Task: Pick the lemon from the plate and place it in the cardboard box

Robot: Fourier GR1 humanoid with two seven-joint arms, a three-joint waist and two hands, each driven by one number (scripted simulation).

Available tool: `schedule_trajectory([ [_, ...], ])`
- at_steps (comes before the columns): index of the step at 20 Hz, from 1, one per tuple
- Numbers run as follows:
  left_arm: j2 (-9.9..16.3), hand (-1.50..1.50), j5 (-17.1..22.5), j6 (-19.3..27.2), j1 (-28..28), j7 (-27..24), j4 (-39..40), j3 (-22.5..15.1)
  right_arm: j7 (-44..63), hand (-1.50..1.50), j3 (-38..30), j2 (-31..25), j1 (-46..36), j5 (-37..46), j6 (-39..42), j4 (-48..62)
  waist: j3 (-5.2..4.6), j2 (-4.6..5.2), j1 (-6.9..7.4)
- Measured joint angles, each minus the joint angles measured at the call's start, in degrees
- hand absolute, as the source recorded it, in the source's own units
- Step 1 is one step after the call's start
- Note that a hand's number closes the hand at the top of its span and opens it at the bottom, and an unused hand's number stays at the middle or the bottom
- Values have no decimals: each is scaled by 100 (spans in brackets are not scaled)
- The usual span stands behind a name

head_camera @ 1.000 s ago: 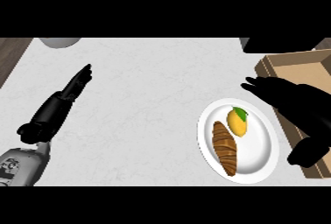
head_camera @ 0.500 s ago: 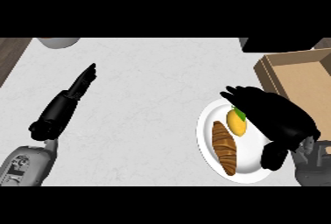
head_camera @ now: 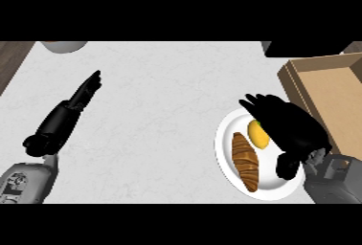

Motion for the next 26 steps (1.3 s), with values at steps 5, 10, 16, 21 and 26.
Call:
schedule_trajectory([
  [5,-94,0,-95,-106,82,166,-245,77,-218,-150,49,190,29,544,-82,395,0,0,9],
  [10,-170,0,-186,-227,-40,272,-208,255,-563,-150,-98,310,25,964,-172,772,0,1,3],
  [16,-280,0,-283,-379,104,159,-213,390,-964,-150,-181,567,175,1310,-350,1074,0,0,1],
  [21,-376,0,-364,-492,91,151,-182,473,-1340,-150,-311,604,332,1598,-508,1327,1,0,-6],
  [26,-474,0,-470,-510,72,230,-305,516,-1378,-150,-333,840,238,2043,-741,1844,-1,0,6],
])
